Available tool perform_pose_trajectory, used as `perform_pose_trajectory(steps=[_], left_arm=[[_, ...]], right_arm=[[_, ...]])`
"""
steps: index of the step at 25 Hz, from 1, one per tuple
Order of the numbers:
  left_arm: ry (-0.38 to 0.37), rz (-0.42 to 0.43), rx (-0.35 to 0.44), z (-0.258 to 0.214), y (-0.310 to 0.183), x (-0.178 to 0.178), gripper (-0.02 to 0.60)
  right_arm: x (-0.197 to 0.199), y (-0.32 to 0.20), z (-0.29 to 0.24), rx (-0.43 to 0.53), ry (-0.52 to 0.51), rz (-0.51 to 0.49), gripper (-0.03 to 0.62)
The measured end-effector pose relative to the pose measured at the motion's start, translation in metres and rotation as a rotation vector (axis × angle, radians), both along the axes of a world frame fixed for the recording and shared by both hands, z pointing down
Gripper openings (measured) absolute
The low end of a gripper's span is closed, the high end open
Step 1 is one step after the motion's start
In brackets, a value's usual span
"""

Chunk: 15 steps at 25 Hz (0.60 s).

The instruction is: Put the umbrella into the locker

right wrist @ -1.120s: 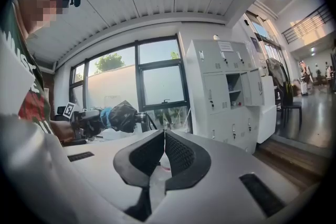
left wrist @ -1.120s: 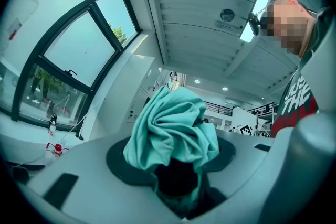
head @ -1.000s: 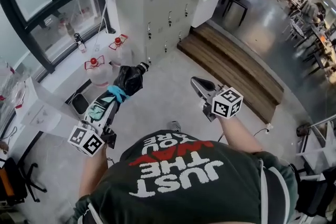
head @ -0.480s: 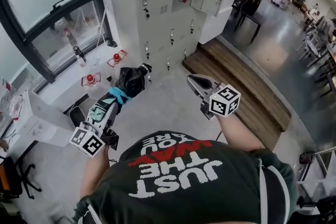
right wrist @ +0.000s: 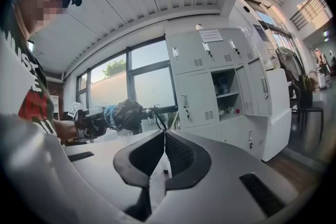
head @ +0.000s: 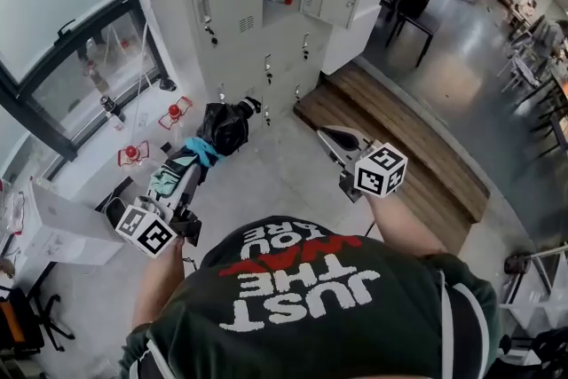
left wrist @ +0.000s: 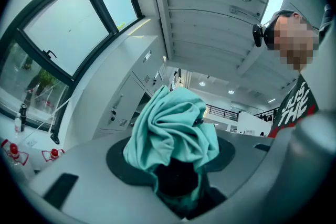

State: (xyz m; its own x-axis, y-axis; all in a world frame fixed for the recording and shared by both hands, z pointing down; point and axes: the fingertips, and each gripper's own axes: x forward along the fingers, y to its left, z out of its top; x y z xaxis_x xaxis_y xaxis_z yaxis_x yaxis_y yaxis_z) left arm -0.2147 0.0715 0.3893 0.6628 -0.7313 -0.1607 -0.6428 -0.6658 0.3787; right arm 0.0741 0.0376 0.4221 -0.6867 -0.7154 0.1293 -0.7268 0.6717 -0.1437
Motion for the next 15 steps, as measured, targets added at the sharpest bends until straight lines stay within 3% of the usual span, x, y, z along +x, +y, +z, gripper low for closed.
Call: perform_pose_trajectory(steps=[8, 15], left_arm=[[0.018, 0.097, -0.019, 0.012, -0.069, 0.039, 0.224], [0.044, 0.196, -0.031, 0.027, -0.164, 0.051, 0.224]], right_arm=[[0.04, -0.032, 0.016, -0.043, 0.02, 0.097, 0.034], [0.057, -0.098, 0.027, -0.053, 0.039, 0.202, 0.035]])
